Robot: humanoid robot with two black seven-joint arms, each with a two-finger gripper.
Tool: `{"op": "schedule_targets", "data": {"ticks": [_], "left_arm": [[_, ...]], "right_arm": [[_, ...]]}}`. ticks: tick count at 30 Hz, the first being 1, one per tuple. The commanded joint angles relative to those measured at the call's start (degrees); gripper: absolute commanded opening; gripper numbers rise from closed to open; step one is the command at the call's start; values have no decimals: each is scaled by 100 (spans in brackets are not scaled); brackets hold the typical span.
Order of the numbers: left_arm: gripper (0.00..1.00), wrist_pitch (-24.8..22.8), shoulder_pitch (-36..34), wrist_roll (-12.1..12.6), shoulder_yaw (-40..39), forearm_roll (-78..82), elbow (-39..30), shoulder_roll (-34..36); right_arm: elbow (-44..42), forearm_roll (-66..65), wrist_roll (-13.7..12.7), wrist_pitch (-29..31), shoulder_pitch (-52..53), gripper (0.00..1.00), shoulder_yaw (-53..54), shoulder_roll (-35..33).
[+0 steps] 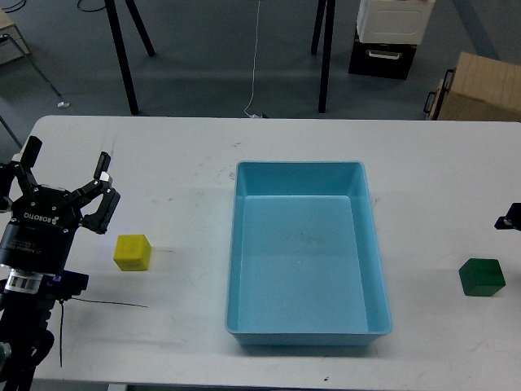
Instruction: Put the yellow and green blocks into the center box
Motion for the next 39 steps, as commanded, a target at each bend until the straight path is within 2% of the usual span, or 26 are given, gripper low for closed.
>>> {"op": "schedule_targets", "data": {"ticks": [1, 7, 19, 22, 23, 24, 26, 28, 30, 31, 36, 39], "left_arm": [[100, 0, 15, 0, 1, -1, 43, -2], [100, 0, 50, 0, 1, -10, 131, -10], [100, 0, 85, -9, 1, -10, 254, -19], [100, 0, 94, -9, 1, -10, 289, -19], [100, 0, 85, -9, 1, -1, 289, -28], [100, 0, 85, -9, -7, -10, 289, -19], [100, 0, 94, -18, -8, -10, 315, -19], [100, 0, 94, -18, -8, -10, 324, -19], [100, 0, 94, -18, -8, -10, 324, -19], [100, 0, 94, -18, 1, -10, 324, -28], [100, 0, 85, -18, 63, -10, 324, -37], [100, 0, 85, -18, 63, -10, 324, -37]], "right_arm": [[157, -512, -6, 188, 700, 100, -964, 32], [52, -636, -14, 188, 974, 100, -1590, 550], [-817, -830, -49, 188, 1782, 100, -2618, 1517], [-941, -830, -58, 8, 1844, 98, -2689, 1737], [-941, -830, -58, -37, 1853, 95, -2697, 1772], [-915, -830, -76, -28, 1862, 85, -2706, 1764], [-897, -839, -216, -2, 1906, 49, -2741, 1764], [-897, -830, -287, -28, 1967, 24, -2864, 1772], [-862, -795, -287, -72, 2011, 13, -2908, 1738], [-819, -777, -287, -72, 2020, 2, -2908, 1720], [-178, -681, -287, -99, 2309, 0, -2882, 1167], [253, -138, -296, -90, 2818, 0, -2882, 780]]}}
